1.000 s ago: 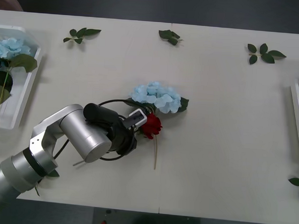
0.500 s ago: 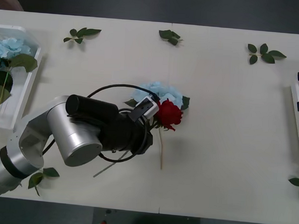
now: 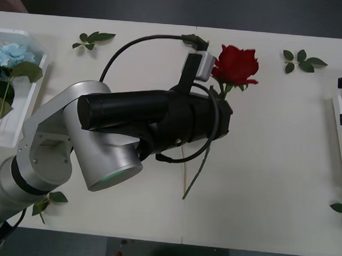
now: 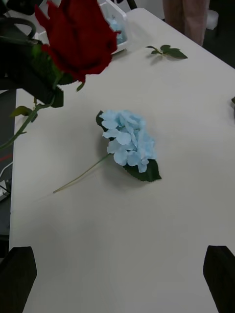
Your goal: Put the red flowers into the right box and the blue flowers into the left box
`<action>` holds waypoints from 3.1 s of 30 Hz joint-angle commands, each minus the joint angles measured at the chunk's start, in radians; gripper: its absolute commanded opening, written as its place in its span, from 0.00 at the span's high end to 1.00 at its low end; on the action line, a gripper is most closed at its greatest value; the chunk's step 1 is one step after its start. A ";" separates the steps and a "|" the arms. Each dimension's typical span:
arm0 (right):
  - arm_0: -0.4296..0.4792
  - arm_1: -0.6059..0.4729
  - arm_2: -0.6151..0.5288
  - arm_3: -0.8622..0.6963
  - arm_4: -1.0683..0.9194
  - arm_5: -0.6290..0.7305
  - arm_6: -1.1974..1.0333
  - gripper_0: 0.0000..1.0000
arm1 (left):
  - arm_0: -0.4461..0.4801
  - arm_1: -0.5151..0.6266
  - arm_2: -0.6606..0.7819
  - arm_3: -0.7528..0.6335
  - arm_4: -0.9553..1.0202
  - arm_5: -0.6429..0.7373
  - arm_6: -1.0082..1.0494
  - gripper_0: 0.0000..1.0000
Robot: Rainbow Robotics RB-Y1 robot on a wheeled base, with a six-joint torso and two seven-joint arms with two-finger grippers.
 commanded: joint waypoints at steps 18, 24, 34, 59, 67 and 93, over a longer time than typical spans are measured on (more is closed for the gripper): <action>-0.048 0.036 0.070 0.027 -0.317 -0.002 -0.516 0.00 | -0.391 -0.210 -0.010 0.277 -0.593 -0.063 0.916 1.00; -0.091 0.072 0.069 0.027 -0.315 -0.002 -0.642 0.00 | -0.423 -0.226 -0.010 0.311 -0.649 -0.066 1.025 1.00; -0.135 0.112 0.102 0.027 -0.294 -0.019 -0.703 0.00 | -0.423 -0.223 -0.010 0.308 -0.649 -0.066 1.065 1.00; -0.226 0.162 0.156 0.027 -0.232 -0.169 -0.748 0.00 | -0.423 -0.218 -0.010 0.310 -0.653 -0.069 1.071 1.00; -0.227 0.162 0.161 0.027 -0.232 -0.180 -0.763 1.00 | -0.423 -0.218 -0.010 0.310 -0.653 -0.069 1.071 1.00; -0.227 0.162 0.151 0.027 -0.234 -0.186 -0.765 1.00 | -0.423 -0.218 -0.010 0.310 -0.653 -0.069 1.071 0.00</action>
